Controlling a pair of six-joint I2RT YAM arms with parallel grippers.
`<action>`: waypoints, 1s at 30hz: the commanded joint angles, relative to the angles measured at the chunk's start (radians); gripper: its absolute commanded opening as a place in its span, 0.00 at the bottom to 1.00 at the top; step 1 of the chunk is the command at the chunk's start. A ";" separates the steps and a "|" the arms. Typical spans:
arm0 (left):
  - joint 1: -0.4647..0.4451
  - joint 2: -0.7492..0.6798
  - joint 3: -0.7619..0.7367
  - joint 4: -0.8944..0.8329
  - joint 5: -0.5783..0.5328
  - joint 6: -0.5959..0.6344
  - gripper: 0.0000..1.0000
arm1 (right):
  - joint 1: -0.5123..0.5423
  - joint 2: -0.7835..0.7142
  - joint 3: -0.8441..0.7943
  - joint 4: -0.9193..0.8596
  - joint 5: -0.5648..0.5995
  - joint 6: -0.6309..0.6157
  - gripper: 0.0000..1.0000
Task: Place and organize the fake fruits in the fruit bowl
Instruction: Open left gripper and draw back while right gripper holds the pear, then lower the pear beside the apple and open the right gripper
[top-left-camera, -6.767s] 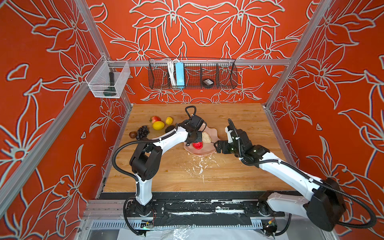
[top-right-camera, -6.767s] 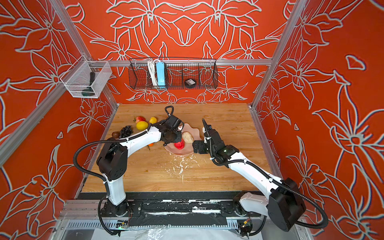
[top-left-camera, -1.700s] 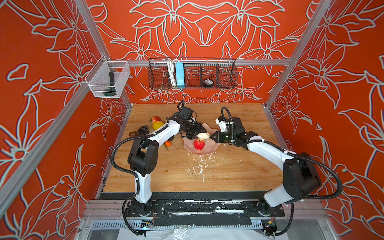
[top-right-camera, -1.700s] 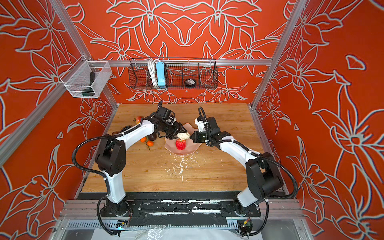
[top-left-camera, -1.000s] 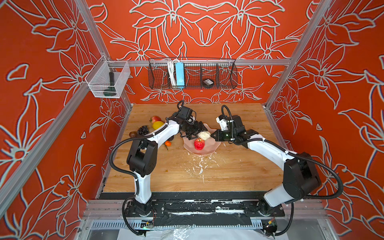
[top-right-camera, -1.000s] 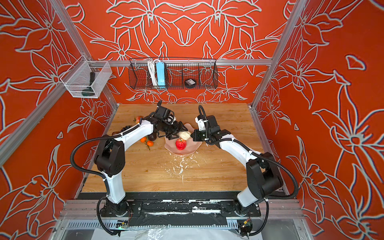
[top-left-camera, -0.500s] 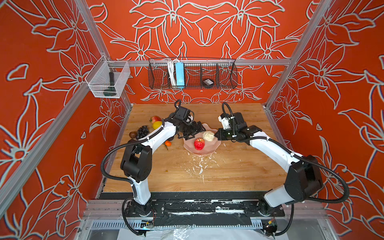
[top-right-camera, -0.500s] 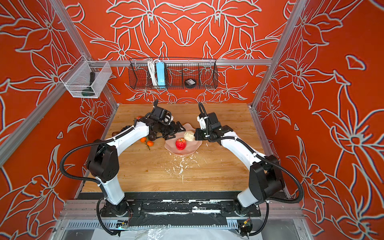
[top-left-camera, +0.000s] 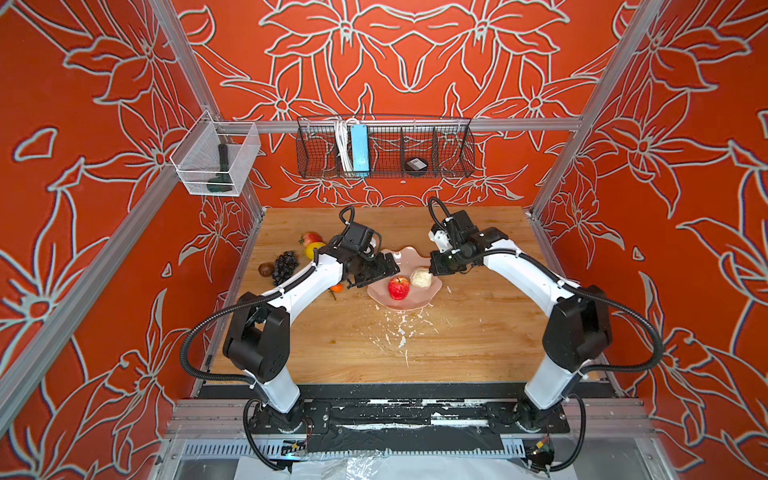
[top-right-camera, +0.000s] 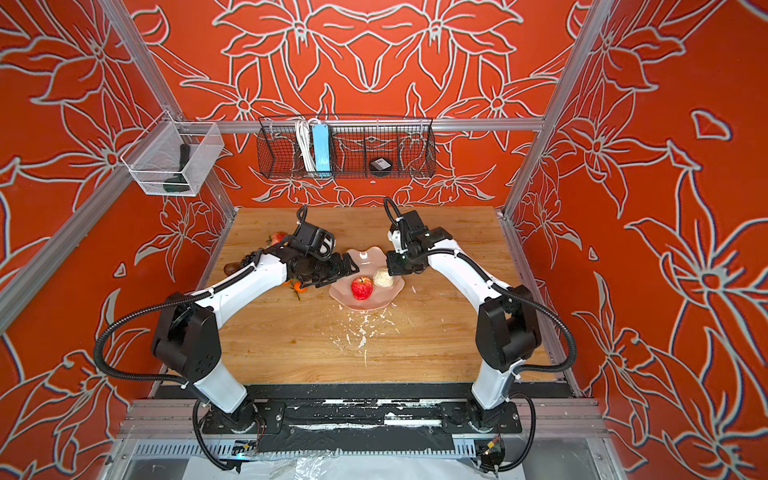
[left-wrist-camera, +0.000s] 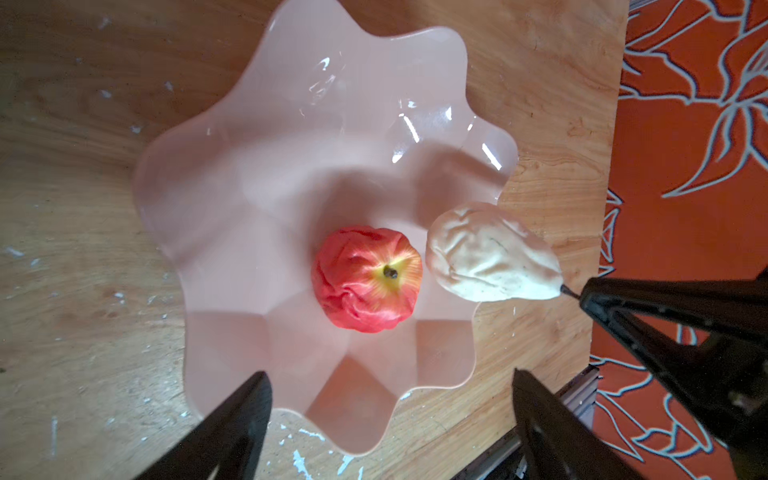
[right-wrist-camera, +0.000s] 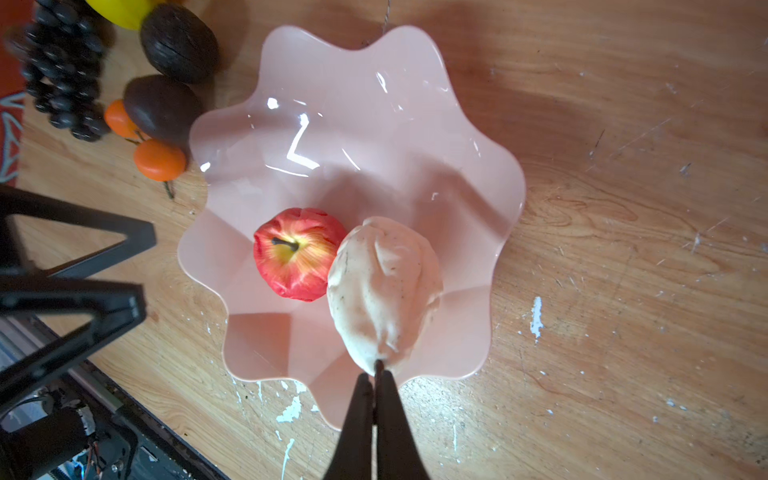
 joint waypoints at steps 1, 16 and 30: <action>0.004 -0.039 -0.024 -0.009 -0.047 0.021 0.91 | -0.003 0.044 0.068 -0.121 0.007 -0.054 0.00; 0.004 -0.054 -0.082 0.020 -0.059 0.034 0.91 | -0.004 0.303 0.394 -0.302 0.039 -0.100 0.00; 0.004 -0.045 -0.093 0.028 -0.055 0.038 0.91 | -0.006 0.513 0.712 -0.448 0.074 -0.161 0.00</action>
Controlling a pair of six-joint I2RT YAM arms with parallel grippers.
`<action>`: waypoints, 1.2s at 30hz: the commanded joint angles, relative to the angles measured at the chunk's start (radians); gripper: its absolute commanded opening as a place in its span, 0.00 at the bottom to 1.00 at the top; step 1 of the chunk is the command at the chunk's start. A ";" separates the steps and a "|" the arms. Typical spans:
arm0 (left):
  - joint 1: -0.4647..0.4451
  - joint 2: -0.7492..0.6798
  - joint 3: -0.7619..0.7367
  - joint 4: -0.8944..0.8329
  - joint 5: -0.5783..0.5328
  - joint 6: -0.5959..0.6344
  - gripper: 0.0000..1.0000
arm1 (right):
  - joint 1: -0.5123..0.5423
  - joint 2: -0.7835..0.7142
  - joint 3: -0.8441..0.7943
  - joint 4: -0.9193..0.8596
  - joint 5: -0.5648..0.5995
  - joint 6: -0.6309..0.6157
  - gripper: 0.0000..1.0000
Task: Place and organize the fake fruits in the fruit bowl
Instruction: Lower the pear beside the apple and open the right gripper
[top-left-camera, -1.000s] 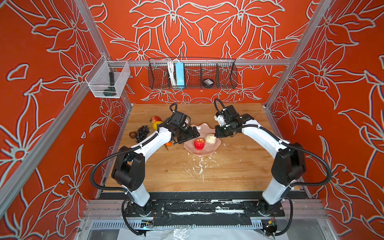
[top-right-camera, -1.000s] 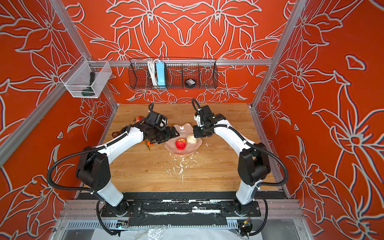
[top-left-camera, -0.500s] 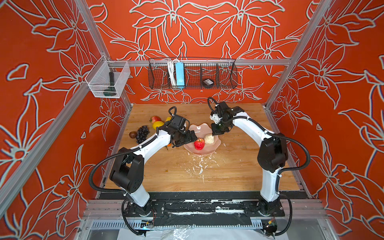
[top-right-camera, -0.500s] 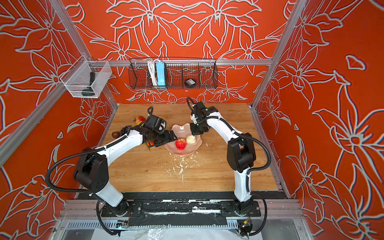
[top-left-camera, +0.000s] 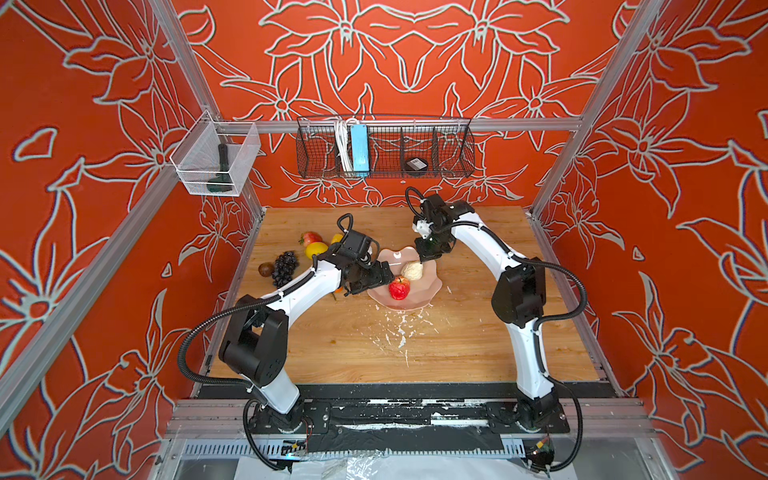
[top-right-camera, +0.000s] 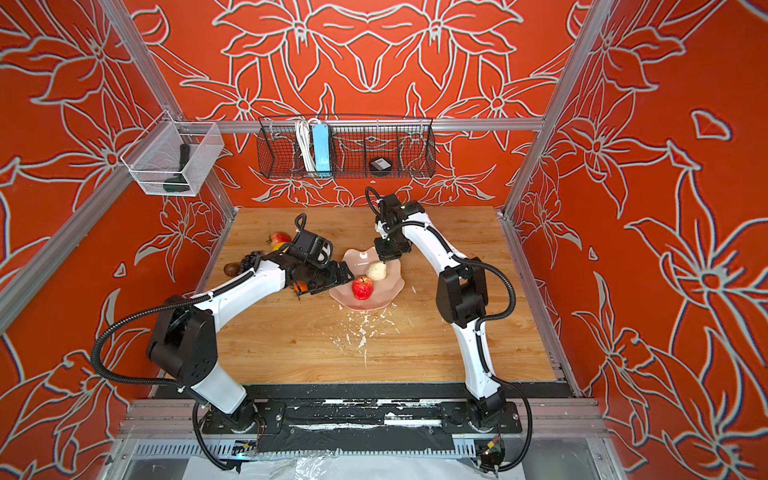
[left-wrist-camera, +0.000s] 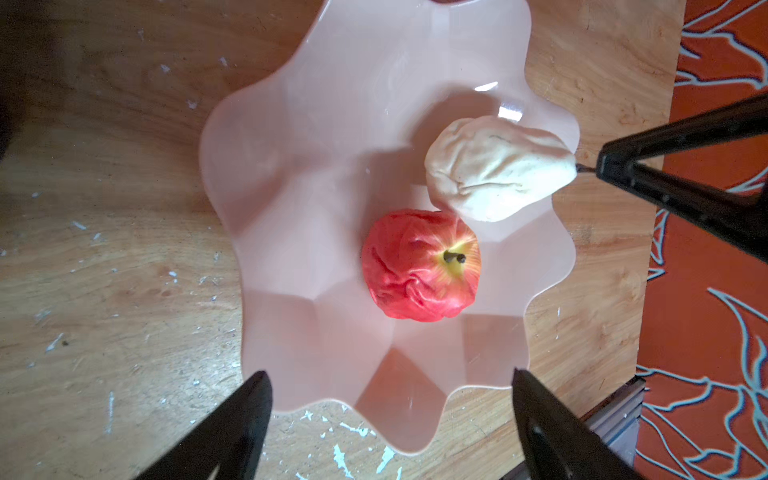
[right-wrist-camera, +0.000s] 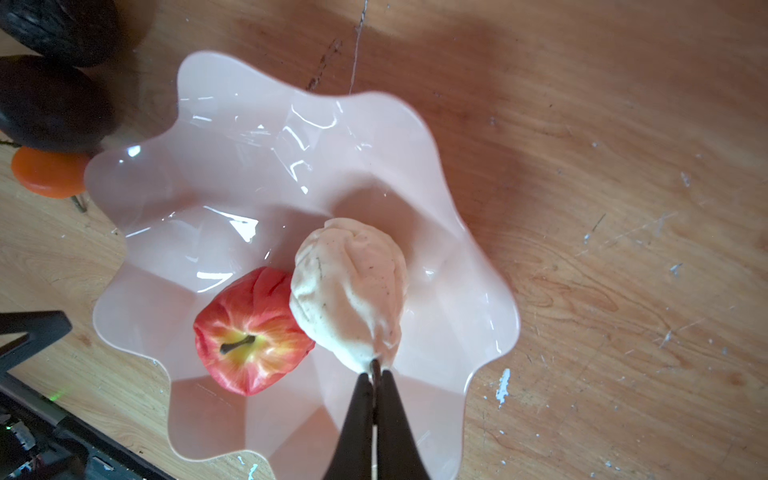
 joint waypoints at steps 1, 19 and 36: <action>0.004 -0.022 -0.013 0.009 -0.009 0.012 0.90 | -0.006 0.035 0.059 -0.070 0.019 -0.040 0.00; 0.004 -0.015 -0.011 0.010 -0.007 0.012 0.90 | -0.003 0.157 0.216 -0.040 -0.011 -0.065 0.06; 0.004 -0.018 -0.015 0.009 -0.011 0.011 0.90 | -0.002 0.208 0.269 0.039 -0.036 -0.052 0.18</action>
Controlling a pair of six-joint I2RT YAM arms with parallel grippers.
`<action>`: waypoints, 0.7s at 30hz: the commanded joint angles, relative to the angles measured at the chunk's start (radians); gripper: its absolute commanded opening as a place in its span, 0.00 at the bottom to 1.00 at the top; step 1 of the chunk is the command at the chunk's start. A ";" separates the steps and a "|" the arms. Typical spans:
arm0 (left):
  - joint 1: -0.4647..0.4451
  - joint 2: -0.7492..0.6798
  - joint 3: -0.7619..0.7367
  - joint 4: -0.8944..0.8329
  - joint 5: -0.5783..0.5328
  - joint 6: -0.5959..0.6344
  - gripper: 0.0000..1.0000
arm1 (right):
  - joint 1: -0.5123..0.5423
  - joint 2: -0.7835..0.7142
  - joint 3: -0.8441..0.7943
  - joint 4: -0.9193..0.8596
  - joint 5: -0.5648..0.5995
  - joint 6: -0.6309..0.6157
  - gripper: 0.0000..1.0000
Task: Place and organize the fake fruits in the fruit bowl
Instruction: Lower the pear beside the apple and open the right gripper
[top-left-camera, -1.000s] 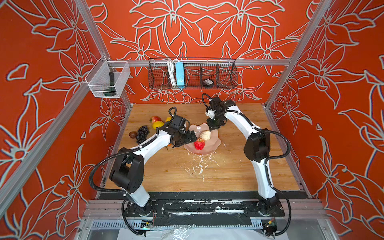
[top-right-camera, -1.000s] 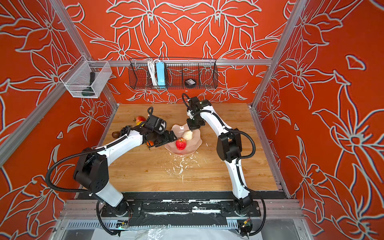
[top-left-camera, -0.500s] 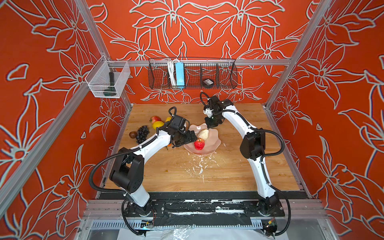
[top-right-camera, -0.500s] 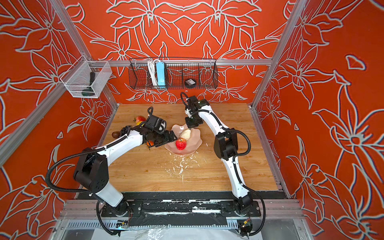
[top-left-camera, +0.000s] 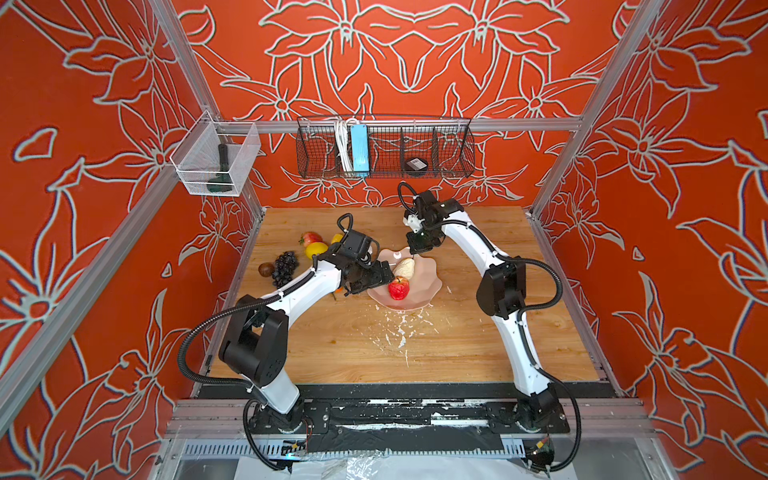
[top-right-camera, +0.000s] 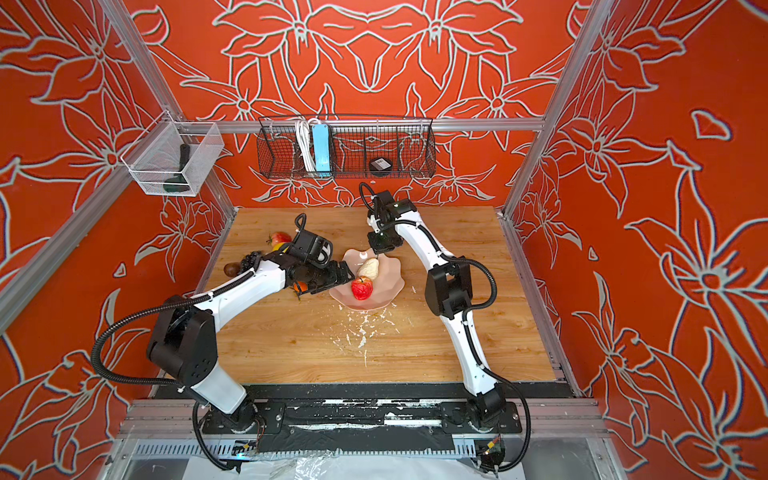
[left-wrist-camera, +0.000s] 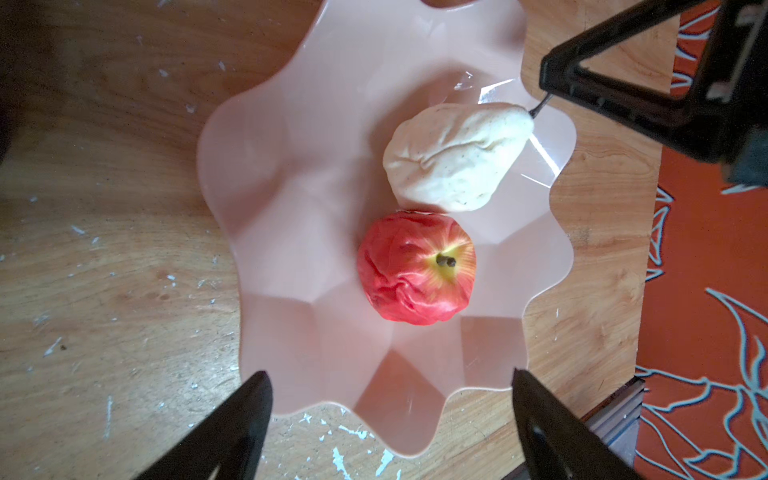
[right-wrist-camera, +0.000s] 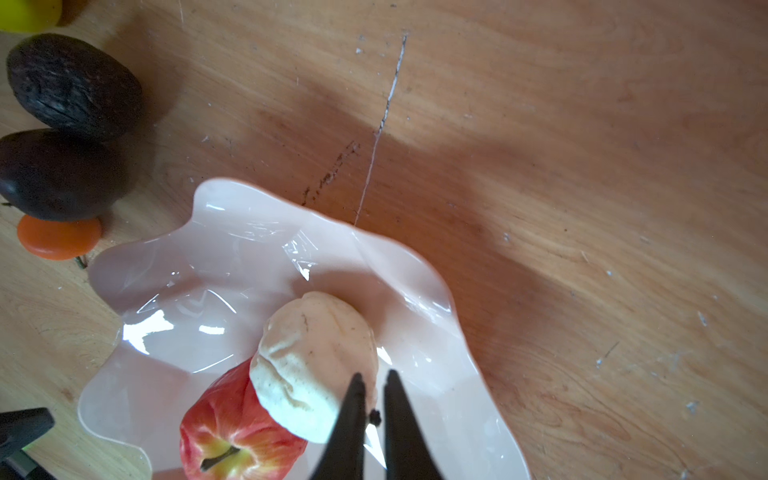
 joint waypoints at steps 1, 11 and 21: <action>0.004 -0.016 -0.015 0.002 -0.011 0.010 0.90 | -0.002 0.022 0.039 0.005 -0.011 -0.012 0.19; 0.005 -0.041 -0.021 0.001 -0.032 0.006 0.90 | -0.002 0.011 0.050 0.005 -0.008 0.009 0.44; 0.032 -0.066 0.009 -0.045 -0.049 -0.004 0.90 | -0.002 -0.071 0.049 -0.022 0.043 0.030 0.66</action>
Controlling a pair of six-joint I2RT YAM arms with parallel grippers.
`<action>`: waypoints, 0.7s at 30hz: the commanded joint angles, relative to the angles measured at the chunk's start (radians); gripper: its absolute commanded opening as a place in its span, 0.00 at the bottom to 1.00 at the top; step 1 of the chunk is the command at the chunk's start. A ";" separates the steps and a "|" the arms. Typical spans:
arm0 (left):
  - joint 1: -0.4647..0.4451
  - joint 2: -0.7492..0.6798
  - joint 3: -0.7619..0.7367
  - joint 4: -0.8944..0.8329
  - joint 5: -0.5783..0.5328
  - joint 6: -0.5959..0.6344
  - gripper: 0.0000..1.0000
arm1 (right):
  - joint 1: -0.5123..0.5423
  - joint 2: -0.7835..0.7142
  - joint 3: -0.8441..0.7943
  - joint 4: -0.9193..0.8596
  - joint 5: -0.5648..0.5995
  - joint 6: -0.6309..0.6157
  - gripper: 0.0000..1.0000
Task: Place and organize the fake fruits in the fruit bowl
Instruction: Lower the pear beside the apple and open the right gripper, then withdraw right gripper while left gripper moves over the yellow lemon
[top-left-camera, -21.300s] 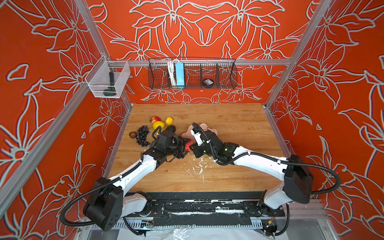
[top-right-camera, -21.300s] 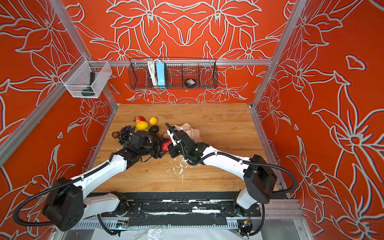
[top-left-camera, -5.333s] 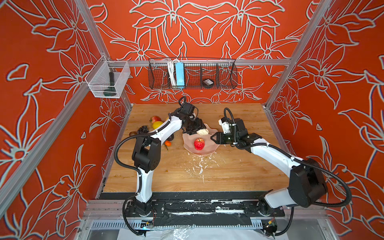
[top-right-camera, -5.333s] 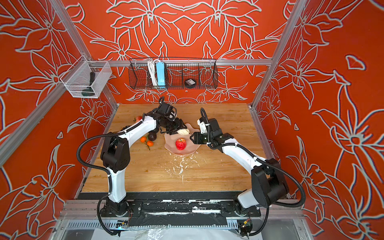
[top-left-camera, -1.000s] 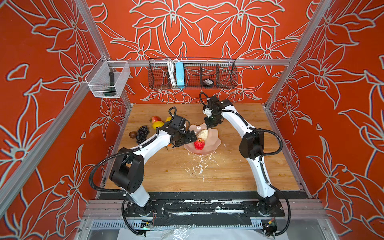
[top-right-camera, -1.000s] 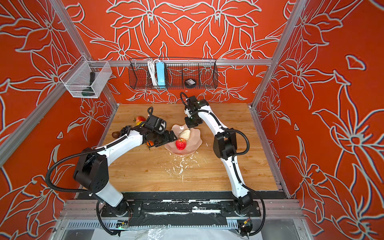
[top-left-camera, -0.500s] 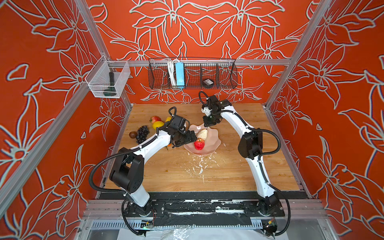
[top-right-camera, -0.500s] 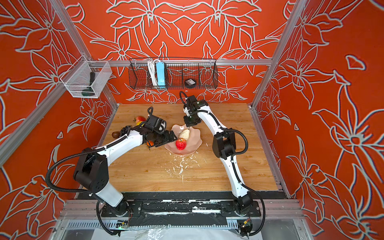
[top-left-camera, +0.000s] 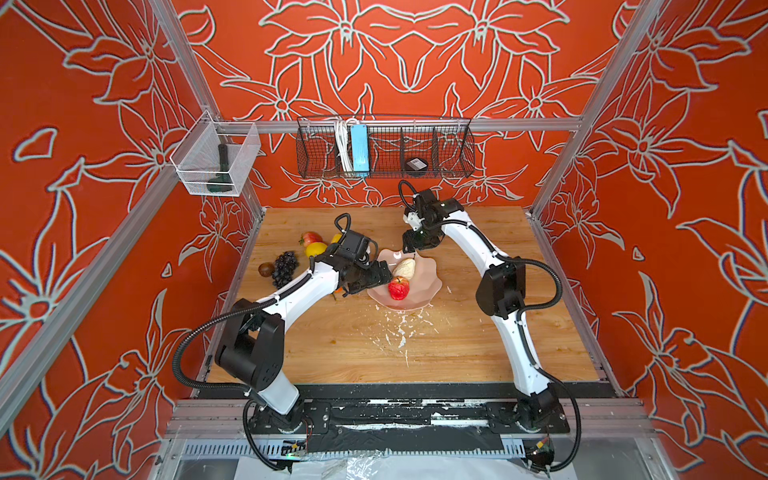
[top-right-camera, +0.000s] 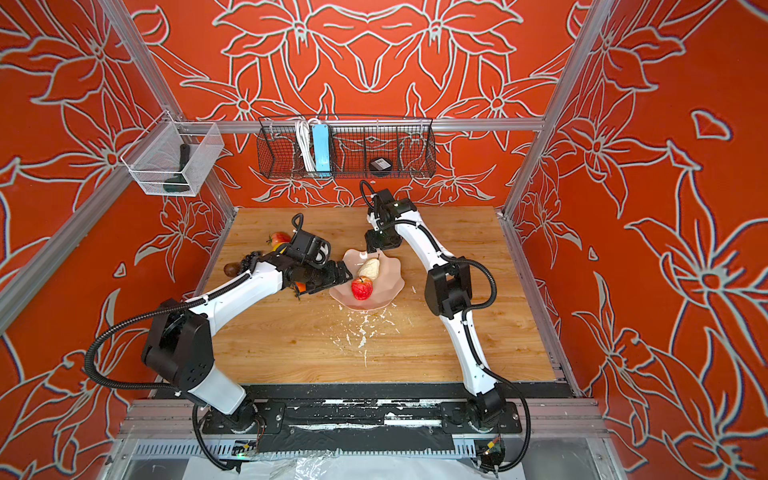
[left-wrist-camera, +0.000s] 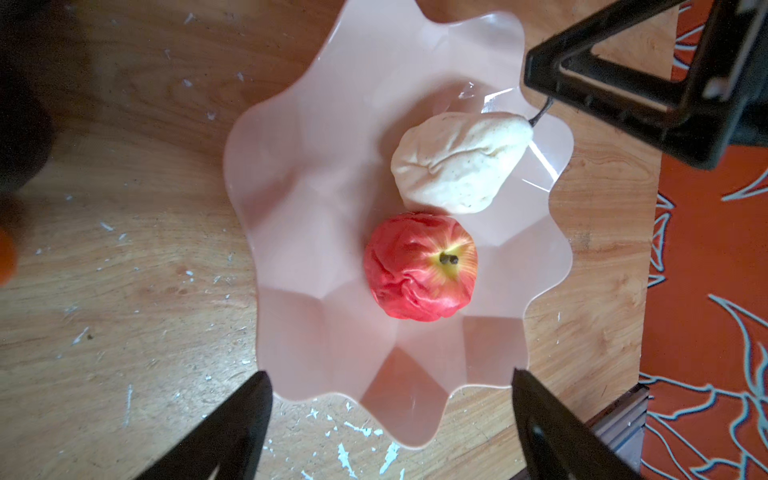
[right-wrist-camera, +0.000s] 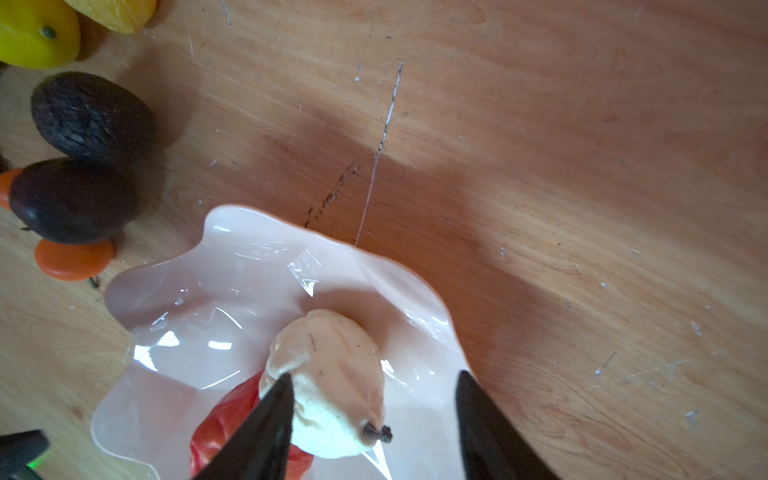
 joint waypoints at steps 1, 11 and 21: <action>0.027 -0.040 0.040 -0.061 -0.042 0.000 0.90 | -0.003 -0.095 0.020 -0.041 0.040 0.005 0.66; 0.165 -0.009 0.235 -0.239 -0.254 0.011 0.91 | -0.002 -0.571 -0.540 0.278 0.040 0.124 0.70; 0.379 0.193 0.369 -0.301 -0.311 -0.010 0.92 | -0.002 -0.990 -1.119 0.609 -0.034 0.295 0.73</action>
